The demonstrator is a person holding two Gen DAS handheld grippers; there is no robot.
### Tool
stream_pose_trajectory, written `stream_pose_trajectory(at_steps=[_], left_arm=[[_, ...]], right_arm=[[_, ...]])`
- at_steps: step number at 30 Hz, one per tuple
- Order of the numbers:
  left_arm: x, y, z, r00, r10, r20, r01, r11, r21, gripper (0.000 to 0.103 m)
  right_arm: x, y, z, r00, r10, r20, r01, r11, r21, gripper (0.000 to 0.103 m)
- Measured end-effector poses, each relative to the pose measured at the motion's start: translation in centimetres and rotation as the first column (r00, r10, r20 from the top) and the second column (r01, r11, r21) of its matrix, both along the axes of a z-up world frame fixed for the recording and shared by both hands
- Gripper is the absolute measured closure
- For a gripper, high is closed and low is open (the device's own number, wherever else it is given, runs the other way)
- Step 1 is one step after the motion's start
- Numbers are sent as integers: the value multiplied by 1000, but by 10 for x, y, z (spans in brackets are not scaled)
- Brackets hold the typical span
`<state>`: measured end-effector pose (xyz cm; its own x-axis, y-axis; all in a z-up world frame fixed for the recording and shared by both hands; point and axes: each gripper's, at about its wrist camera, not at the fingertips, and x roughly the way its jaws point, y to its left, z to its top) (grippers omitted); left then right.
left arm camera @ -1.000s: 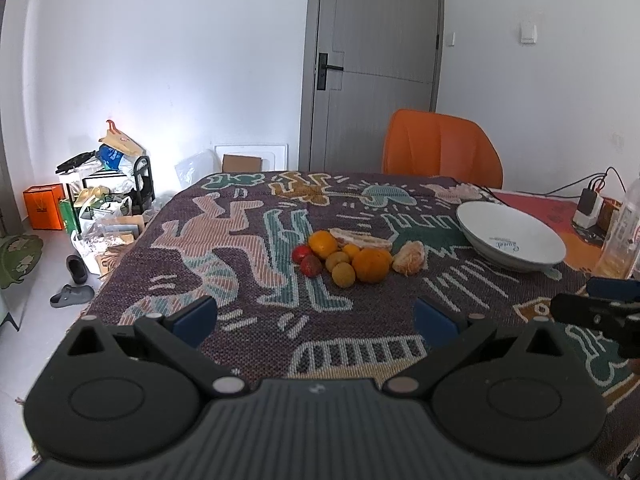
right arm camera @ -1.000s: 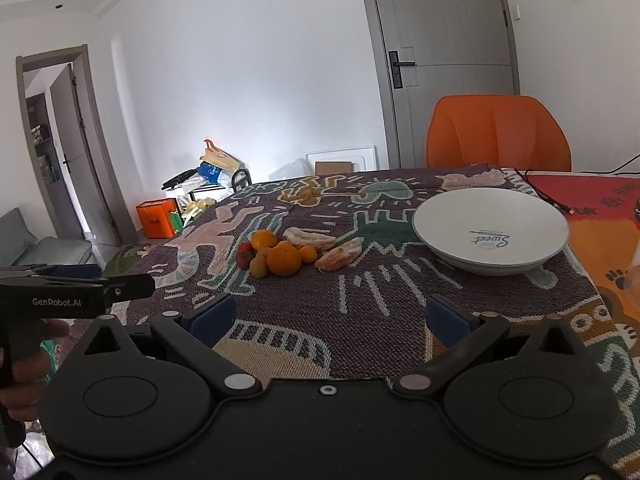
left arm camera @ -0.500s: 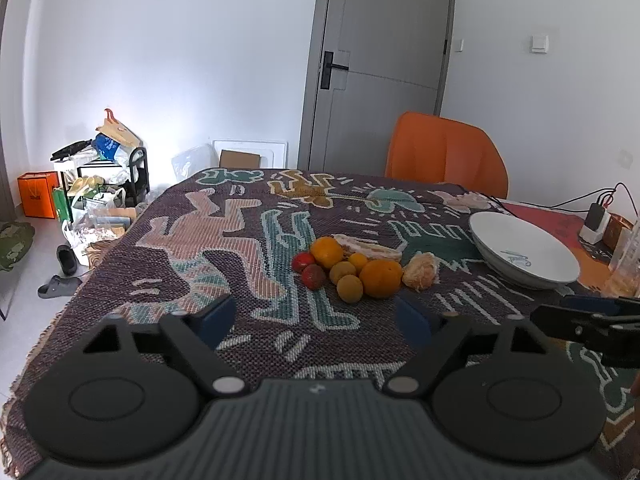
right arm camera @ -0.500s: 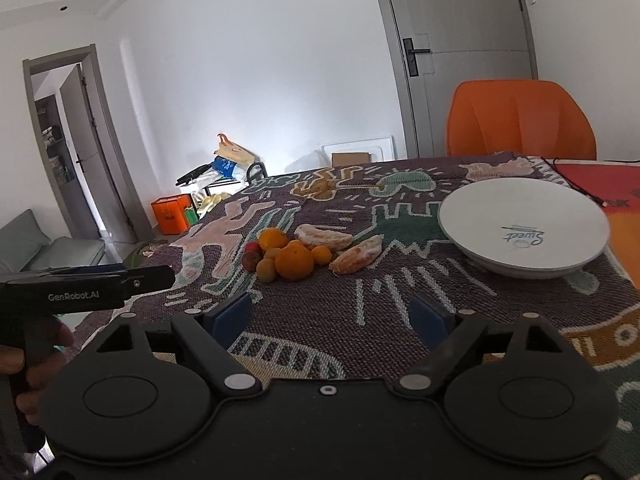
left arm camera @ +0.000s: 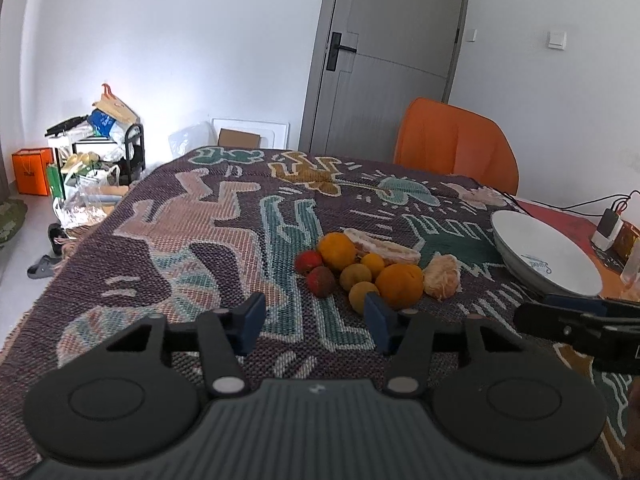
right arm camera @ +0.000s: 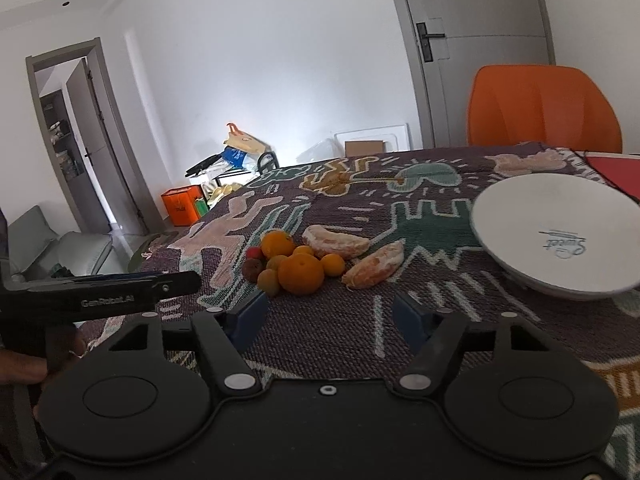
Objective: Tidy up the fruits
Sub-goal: 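Move both grippers forward toward the fruit pile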
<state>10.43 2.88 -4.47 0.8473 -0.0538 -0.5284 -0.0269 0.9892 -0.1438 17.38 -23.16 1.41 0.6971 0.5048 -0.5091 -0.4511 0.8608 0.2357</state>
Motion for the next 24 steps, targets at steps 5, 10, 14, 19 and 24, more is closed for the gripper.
stream_pose_trajectory(at_steps=[5,10,14,19,24], left_arm=[[16,0,-6,1000,-5,-16,4,1000,-16,62],[30,2,-11,1000,-6,-26,6,1000,-31,67],[42,3,-16,999,-7,-36,5,999,-44,69],[54,4,-22,999,-13,-51,10,998,-61,72],[64,4,-27,998,-16,-61,12,997,-70,76]], right_arm=[[13,11,-4,1000,25,-13,-25,1000,4,43],[27,21,-10,998,47,-32,-47,999,4,45],[36,30,-14,997,67,-49,-67,998,4,47],[48,38,-19,995,78,-64,-78,997,-2,51],[56,44,-22,993,90,-75,-90,996,-6,51]])
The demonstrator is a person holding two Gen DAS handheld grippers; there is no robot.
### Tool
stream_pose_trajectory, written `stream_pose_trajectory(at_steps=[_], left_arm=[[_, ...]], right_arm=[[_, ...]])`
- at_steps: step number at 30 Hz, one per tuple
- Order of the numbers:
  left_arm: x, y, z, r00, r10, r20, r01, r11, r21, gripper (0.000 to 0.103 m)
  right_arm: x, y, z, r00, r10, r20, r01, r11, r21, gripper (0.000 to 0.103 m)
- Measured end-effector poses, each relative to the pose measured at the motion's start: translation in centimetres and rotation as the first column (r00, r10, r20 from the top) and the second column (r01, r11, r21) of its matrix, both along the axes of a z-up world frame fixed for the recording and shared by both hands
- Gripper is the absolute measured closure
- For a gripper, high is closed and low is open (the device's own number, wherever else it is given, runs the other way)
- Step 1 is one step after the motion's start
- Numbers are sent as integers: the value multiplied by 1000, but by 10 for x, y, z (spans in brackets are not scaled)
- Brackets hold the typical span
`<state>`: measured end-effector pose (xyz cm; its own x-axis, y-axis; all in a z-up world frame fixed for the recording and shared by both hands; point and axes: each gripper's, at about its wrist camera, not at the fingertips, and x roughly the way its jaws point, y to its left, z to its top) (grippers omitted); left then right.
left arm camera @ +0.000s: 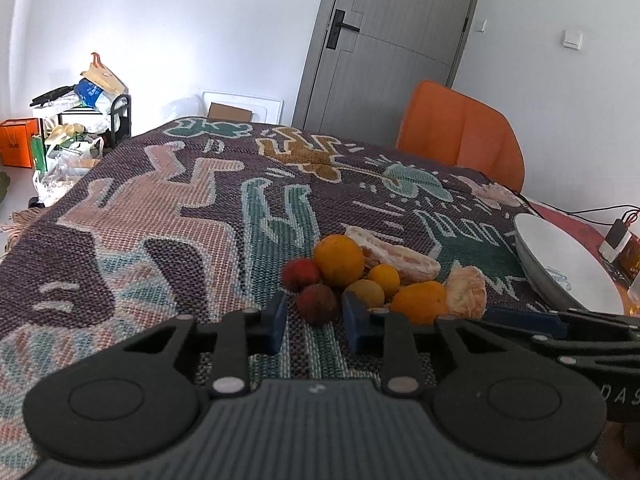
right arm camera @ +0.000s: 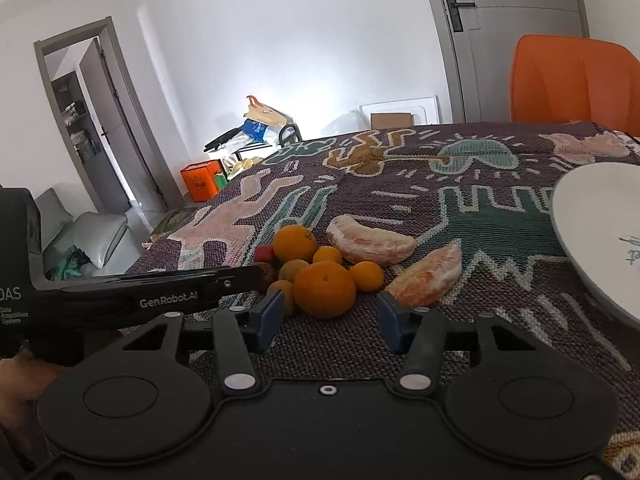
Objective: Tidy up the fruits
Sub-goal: 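Move both grippers forward toward the fruit pile, then grasp a tangerine with the right gripper while the left gripper grasps the dark red plum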
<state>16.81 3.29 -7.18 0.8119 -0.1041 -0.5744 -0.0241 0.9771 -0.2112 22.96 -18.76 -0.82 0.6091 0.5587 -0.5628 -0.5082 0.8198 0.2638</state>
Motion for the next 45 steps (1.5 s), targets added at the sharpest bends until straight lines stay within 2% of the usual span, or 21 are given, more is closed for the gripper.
stream_pose_trajectory(at_steps=[3,6,22,24,25,28,45], left_arm=[[5,1,-4,1000,0,-6,0,1000,-10,78],[10,2,-10,1000,-10,-12,10,1000,-25,84],[-17,15,8,999,2,41,0,999,-35,84],[-20,15,10,999,3,46,-1,999,-35,84],[-21,16,10,999,3,46,-1,999,-35,84],[-25,15,10,999,1,44,0,1000,-31,84],[-35,-22,29,994,-61,95,61,998,2,84]], right_arm=[[4,3,-2,1000,4,-6,-4,1000,-3,51],[8,6,-4,1000,9,-12,-9,1000,-2,51],[22,25,-10,999,33,-23,-33,999,-22,51],[22,28,-13,1000,23,-18,-24,998,-51,64],[22,27,-13,999,26,-25,-27,999,-46,64],[19,22,-10,999,33,-38,-33,999,5,65],[-6,-37,12,997,-74,19,72,996,57,65]])
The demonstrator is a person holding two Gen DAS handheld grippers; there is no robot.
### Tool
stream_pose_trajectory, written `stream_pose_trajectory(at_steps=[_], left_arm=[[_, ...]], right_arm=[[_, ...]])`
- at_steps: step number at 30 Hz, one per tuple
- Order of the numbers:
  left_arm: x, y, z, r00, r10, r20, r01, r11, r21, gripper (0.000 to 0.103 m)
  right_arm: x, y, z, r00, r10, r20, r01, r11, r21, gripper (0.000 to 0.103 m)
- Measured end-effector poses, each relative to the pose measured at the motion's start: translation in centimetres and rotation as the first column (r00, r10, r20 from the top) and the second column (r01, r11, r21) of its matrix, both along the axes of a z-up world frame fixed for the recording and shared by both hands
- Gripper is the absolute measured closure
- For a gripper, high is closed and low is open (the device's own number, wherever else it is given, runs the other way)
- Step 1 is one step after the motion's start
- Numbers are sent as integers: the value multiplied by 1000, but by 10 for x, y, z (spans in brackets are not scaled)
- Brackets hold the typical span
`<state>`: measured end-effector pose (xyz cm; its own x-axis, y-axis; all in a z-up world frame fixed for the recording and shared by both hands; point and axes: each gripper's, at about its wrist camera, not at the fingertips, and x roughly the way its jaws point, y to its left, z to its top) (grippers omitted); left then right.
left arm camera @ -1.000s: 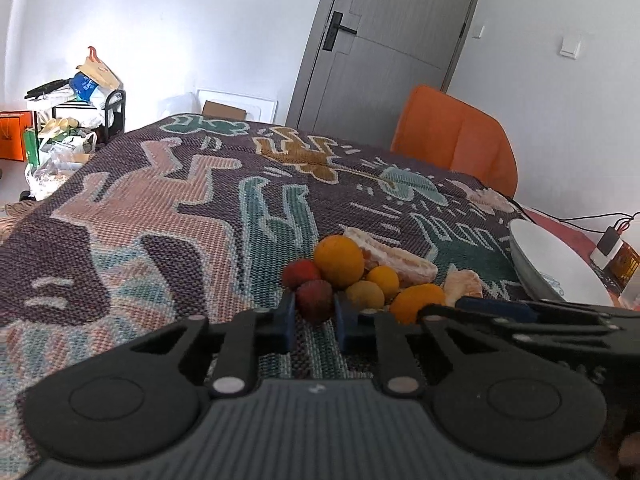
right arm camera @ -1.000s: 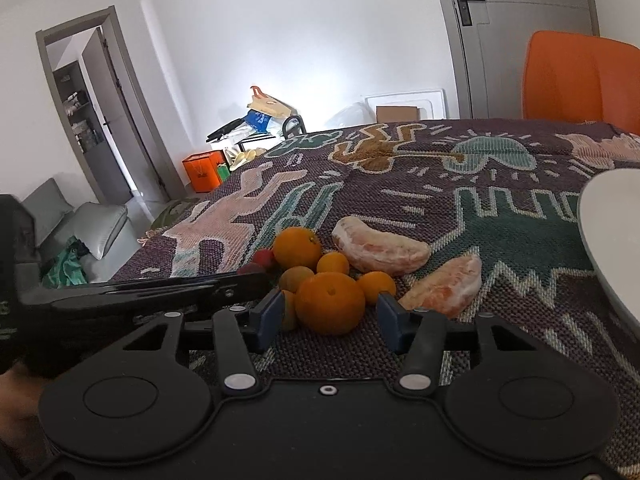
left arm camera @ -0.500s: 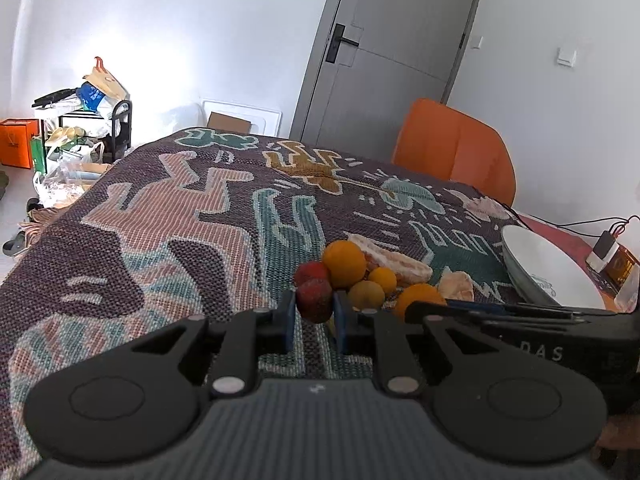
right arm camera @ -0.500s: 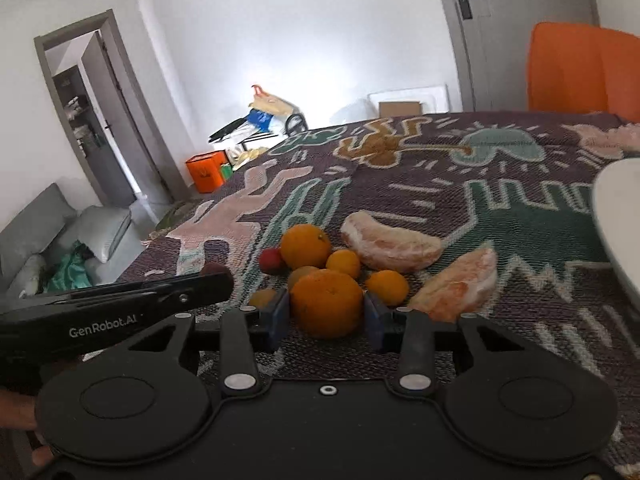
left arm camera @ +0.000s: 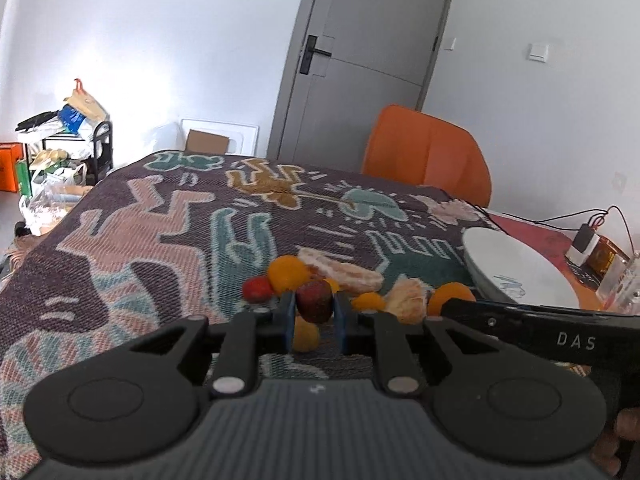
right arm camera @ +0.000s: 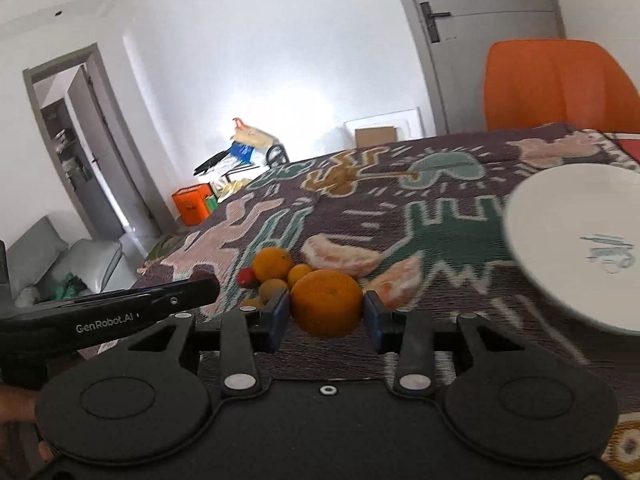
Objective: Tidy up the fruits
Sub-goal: 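Grasp a tangerine with the right gripper while the left gripper grasps the dark red plum, then carry the tangerine to the white plate and release with the right gripper while the left releases the plum there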
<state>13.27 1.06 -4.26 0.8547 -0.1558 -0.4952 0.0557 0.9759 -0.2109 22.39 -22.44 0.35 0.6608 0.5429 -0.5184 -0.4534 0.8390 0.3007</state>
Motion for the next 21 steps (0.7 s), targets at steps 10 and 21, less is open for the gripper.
stream_pose_trajectory(at_steps=[10,21], left_arm=[[10,-33,10,997,-69,26,69,998,15,84],[24,-73,13,989,-143,33,142,989,26,84]], right_arm=[[-4,-44,7,995,-95,28,95,995,17,65],[-2,-96,6,973,-224,47,223,975,20,65]])
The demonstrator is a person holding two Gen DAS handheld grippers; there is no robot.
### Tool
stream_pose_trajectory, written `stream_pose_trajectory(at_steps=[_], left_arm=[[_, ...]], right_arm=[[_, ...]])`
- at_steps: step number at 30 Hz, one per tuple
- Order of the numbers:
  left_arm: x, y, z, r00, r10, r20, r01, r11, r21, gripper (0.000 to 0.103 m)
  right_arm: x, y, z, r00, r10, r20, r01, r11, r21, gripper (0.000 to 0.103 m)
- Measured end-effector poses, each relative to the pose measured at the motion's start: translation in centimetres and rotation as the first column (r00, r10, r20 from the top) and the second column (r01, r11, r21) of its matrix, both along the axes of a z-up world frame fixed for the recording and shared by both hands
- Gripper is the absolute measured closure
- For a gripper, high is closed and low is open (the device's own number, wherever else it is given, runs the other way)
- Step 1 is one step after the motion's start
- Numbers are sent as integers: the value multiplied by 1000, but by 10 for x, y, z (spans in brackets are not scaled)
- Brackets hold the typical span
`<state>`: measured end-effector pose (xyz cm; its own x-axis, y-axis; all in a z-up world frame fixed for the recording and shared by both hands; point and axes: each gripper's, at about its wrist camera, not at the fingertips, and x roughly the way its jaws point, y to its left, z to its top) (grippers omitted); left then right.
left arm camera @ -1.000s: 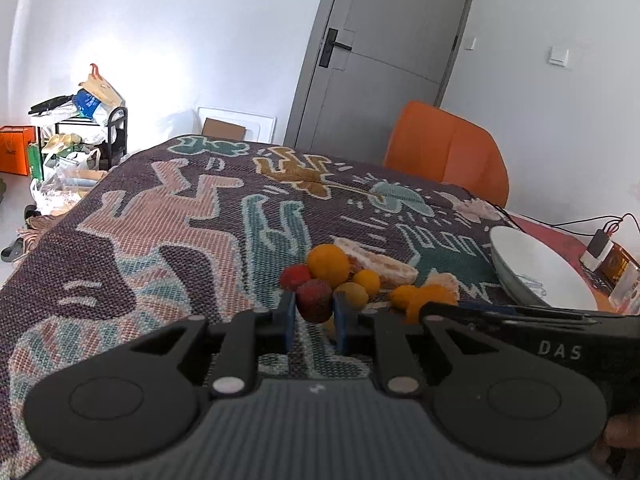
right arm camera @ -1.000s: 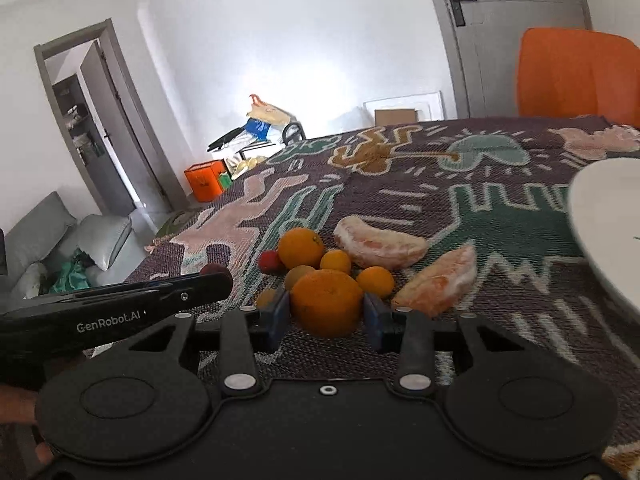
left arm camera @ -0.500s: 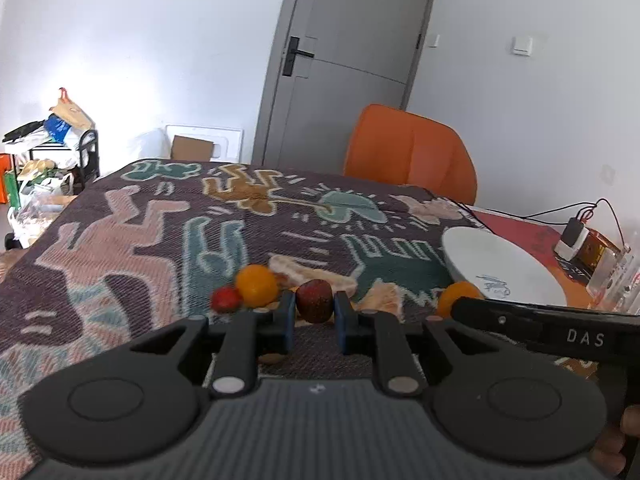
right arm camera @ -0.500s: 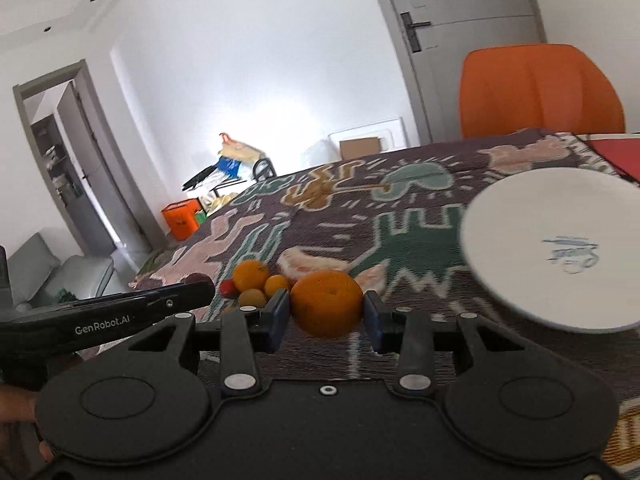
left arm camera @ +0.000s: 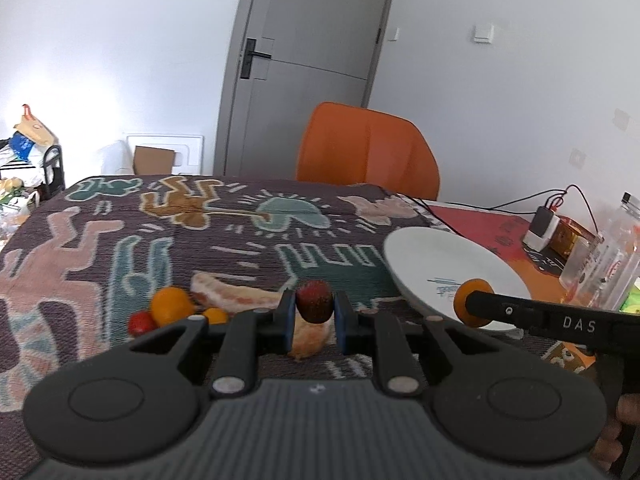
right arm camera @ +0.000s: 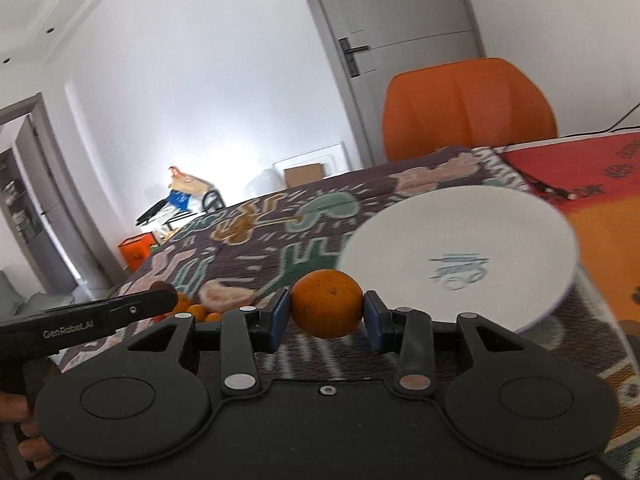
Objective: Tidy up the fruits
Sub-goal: 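Carry the tangerine to the white plate and release with the right gripper while the left releases the plum there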
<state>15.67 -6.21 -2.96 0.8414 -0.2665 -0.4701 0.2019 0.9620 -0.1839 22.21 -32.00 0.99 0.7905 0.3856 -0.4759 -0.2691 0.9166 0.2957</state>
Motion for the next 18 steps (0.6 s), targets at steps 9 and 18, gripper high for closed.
stream_pose_trajectory(at_steps=[9,18], left_arm=[[11,-32,0,998,-58,-10,58,998,3,84],[25,-65,-1,994,-106,-23,107,994,17,84]], right_arm=[[2,-35,-7,997,-81,-11,81,997,6,65],[5,-57,-12,990,-143,-7,143,990,-4,65]])
